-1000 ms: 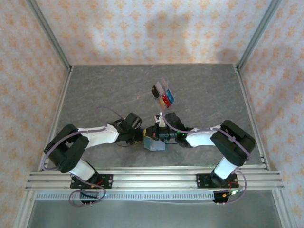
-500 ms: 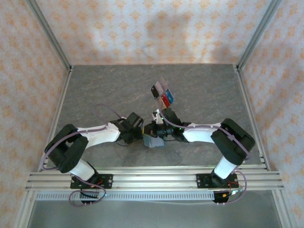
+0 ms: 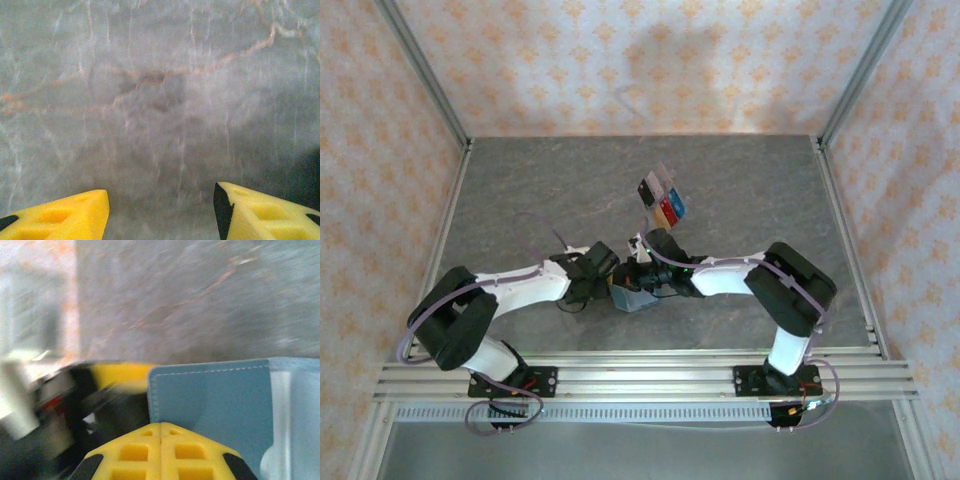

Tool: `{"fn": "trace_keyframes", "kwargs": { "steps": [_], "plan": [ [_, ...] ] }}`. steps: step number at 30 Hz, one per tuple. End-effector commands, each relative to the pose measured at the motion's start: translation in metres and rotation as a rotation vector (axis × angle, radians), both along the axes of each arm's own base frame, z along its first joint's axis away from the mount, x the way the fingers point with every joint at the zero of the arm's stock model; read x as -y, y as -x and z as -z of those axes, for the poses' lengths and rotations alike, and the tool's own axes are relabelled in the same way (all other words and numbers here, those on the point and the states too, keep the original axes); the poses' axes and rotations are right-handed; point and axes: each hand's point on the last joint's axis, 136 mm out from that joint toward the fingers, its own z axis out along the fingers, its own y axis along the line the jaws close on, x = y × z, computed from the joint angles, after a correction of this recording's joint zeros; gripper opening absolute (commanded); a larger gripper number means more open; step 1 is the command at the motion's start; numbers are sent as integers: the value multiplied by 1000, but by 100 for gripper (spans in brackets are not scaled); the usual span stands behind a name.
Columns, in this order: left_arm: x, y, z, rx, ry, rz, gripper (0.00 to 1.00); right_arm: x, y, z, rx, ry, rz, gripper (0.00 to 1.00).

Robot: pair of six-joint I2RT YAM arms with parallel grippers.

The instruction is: Put the credit cards into the card holder

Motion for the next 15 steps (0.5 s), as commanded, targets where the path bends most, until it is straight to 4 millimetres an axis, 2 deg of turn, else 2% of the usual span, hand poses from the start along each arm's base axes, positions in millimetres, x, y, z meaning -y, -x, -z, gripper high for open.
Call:
{"fn": "trace_keyframes", "kwargs": {
  "steps": [1,6,8,10,15],
  "plan": [
    [1,5,-23,28,-17,62,60,41,0,74,-91,257,110,0],
    [-13,10,-27,26,-64,34,62,42,-1,83,-113,268,122,0],
    [-9,11,-27,27,-33,41,62,39,-1,81,-116,257,119,0],
    [6,11,-26,26,44,70,61,38,0,80,-124,245,117,0],
    [60,4,-34,65,303,175,50,40,-1,71,-126,241,132,0]
  ]
}}
